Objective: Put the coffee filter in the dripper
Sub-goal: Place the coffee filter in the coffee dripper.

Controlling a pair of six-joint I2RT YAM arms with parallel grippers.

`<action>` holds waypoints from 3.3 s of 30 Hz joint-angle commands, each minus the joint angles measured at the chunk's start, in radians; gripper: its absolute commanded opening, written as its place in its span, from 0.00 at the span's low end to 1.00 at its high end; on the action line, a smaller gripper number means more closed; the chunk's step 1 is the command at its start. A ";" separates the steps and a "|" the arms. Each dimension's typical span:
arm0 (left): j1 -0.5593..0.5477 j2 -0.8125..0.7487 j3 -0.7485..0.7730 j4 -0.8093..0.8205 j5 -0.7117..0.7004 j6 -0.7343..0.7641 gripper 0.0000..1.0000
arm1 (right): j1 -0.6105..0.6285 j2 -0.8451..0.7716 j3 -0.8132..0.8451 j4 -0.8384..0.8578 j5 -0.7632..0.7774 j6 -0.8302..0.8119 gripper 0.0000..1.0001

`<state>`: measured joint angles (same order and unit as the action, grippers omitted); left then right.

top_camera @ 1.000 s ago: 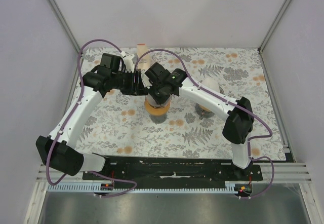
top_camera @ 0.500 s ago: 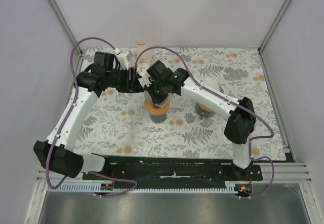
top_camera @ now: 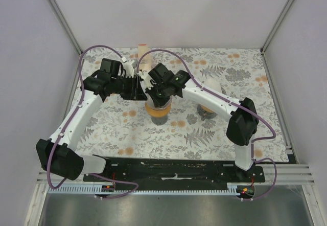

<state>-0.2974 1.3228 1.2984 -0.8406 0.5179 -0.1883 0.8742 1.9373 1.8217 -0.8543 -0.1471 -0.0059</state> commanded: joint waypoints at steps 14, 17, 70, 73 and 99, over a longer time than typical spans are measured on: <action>-0.023 -0.011 0.028 0.017 -0.049 0.053 0.38 | -0.020 -0.218 0.064 0.014 -0.014 0.000 0.00; -0.025 -0.007 0.061 0.005 -0.047 0.064 0.40 | -0.030 -0.239 0.064 0.014 -0.025 0.001 0.00; -0.037 0.009 -0.039 0.063 0.062 -0.010 0.40 | 0.040 0.103 0.041 -0.045 -0.002 0.086 0.00; -0.036 0.006 -0.062 0.063 0.039 -0.004 0.24 | 0.036 0.074 0.050 -0.022 -0.014 0.104 0.00; -0.036 -0.005 0.027 0.025 -0.007 0.050 0.04 | -0.004 -0.127 0.047 0.020 -0.003 0.101 0.00</action>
<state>-0.3279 1.3121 1.2678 -0.7971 0.5060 -0.1703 0.8711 1.8679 1.8530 -0.8692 -0.1280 0.1112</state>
